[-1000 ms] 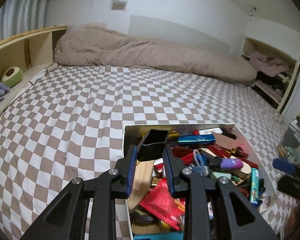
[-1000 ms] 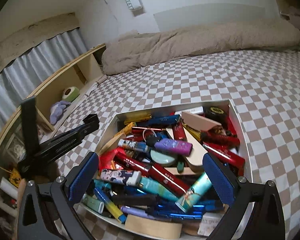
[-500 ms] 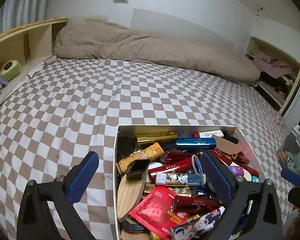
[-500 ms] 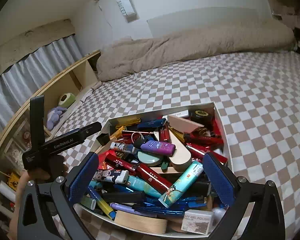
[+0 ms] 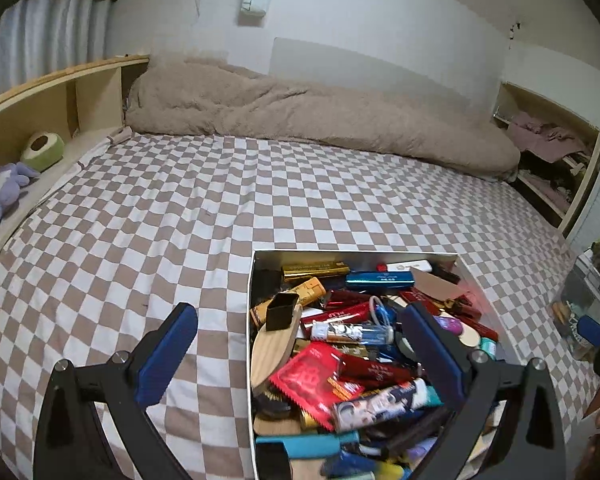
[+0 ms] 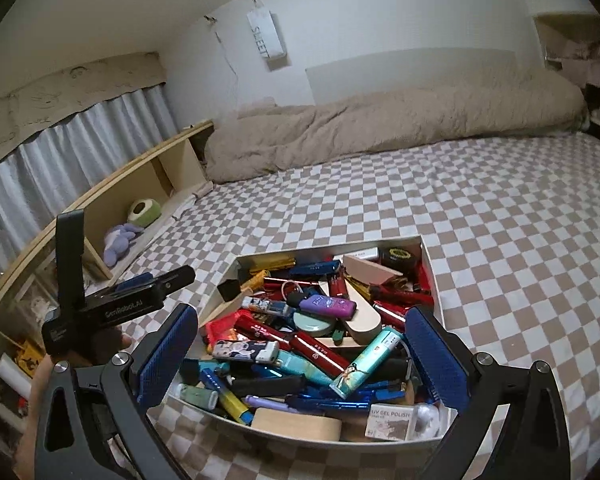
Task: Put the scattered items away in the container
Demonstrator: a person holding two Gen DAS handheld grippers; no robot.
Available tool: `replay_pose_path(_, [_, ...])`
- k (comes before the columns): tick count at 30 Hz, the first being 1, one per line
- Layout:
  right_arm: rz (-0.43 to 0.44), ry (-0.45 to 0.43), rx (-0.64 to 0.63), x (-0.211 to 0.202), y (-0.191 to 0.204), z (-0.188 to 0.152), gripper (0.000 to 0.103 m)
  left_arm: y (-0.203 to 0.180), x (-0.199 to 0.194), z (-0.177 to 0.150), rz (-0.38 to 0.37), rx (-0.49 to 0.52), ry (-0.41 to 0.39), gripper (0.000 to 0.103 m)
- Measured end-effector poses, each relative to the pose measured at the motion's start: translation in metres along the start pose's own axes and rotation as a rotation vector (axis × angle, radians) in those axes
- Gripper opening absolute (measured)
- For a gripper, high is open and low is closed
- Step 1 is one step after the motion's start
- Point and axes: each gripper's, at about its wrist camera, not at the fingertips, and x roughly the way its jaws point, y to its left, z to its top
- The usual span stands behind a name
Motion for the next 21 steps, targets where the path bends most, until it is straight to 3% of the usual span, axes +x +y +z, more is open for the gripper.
replay_pose_path(21, [-0.073,-0.088,-0.154,-0.091,0.036,-0.031,0.103,-0.046,-0.120,-0.054,-0.031,0.087,-0.089,0.103])
